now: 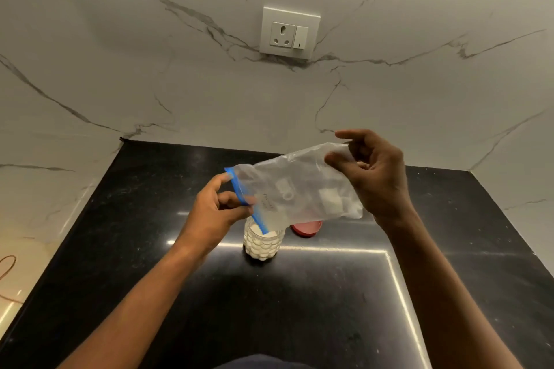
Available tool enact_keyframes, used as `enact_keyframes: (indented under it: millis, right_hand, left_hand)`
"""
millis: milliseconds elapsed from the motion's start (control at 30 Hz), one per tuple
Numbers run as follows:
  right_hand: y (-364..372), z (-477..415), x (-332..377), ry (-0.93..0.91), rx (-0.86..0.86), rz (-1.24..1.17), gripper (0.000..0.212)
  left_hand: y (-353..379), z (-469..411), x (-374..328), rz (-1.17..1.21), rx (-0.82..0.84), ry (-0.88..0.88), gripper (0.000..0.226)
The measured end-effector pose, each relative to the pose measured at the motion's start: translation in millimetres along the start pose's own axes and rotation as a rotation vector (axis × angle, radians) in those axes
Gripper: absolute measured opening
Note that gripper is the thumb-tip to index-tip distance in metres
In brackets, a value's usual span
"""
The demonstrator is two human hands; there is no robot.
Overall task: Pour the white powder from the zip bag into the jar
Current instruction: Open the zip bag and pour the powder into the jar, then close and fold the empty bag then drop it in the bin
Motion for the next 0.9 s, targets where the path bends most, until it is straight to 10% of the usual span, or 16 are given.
enact_keyframes:
  millis: [267, 567, 900]
  right_hand:
    - [-24.9, 0.3, -40.1, 0.202, 0.035, 0.006, 0.038]
    - [35.4, -14.3, 12.7, -0.101, 0.069, 0.029, 0.035]
    - [53.1, -2.4, 7.8, -0.117, -0.078, -0.174, 0.016]
  left_hand:
    - [-11.4, -0.9, -67.7, -0.016, -0.056, 0.184, 0.033]
    - [11.0, 2.2, -184.1, -0.578, -0.01, 0.659, 0.028]
    - [15.1, 12.4, -177.9, -0.912, -0.136, 0.679, 0.044]
Point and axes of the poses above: each hand's wrist, its own z-axis away from the middle knuckle, its own y-axis out of the palm, x = y × z, the point moved 8 cm from there along -z, towards the middle knuckle
